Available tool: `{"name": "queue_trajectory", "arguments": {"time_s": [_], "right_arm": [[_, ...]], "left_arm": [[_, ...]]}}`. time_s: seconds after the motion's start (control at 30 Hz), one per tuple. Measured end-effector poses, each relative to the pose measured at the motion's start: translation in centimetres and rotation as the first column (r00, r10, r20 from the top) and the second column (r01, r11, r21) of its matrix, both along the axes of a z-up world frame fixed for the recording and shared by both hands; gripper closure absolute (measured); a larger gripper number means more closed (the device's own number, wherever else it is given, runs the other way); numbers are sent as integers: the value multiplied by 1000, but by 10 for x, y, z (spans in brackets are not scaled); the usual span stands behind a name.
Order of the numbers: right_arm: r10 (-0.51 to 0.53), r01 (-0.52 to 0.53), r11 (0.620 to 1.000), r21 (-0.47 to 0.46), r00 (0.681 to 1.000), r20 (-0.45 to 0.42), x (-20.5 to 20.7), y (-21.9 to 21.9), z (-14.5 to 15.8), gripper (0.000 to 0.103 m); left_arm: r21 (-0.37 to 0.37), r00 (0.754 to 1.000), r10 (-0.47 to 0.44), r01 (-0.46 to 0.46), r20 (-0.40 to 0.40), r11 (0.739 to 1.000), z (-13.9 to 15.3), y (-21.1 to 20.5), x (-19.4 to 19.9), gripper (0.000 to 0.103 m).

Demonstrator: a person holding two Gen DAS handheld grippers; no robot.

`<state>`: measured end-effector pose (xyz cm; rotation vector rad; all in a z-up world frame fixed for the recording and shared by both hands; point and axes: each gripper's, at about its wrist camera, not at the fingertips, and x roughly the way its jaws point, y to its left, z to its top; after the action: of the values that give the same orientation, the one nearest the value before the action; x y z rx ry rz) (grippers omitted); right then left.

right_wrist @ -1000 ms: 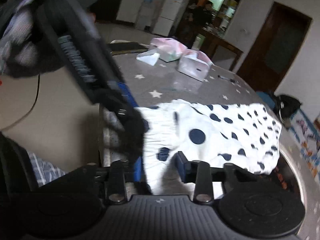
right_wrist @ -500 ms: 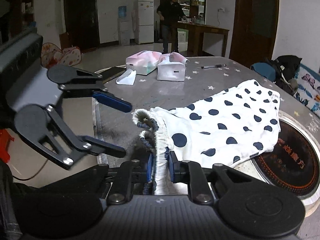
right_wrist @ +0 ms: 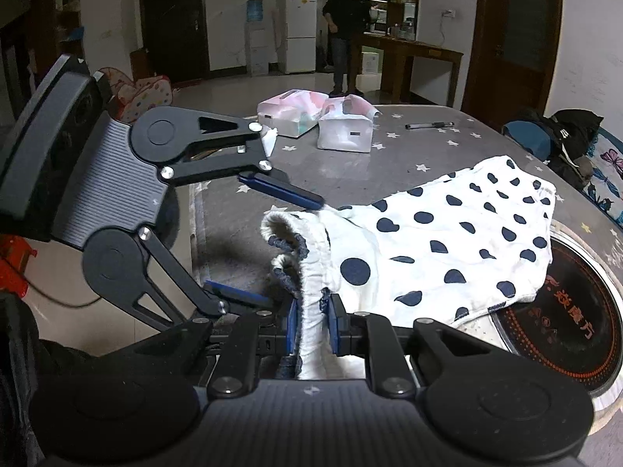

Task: Fold clothes
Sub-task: 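Raise the held cuffs high with the left gripper over the pants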

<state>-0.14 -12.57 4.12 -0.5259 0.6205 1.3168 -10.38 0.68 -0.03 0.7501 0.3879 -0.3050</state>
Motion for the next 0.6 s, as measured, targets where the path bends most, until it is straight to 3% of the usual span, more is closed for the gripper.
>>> {"name": "queue_trajectory", "arguments": {"time_s": [0.07, 0.2, 0.4, 0.6], "right_arm": [[7, -7, 1000, -5, 1000, 0, -1, 0, 0, 88], [12, -12, 1000, -6, 1000, -2, -2, -3, 0, 88], [11, -11, 1000, -8, 1000, -12, -4, -12, 3, 88], [13, -10, 999, 33, 997, -81, -6, -26, 14, 82]], "left_arm": [[10, 1000, -26, 26, -4, 1000, -3, -3, 1, 35], [-10, 999, -53, 53, -7, 999, -7, -6, 0, 53], [-107, 998, -58, 54, -32, 993, -3, -5, -5, 77], [-246, 998, -41, 27, -54, 969, 16, -3, -18, 83]]}}
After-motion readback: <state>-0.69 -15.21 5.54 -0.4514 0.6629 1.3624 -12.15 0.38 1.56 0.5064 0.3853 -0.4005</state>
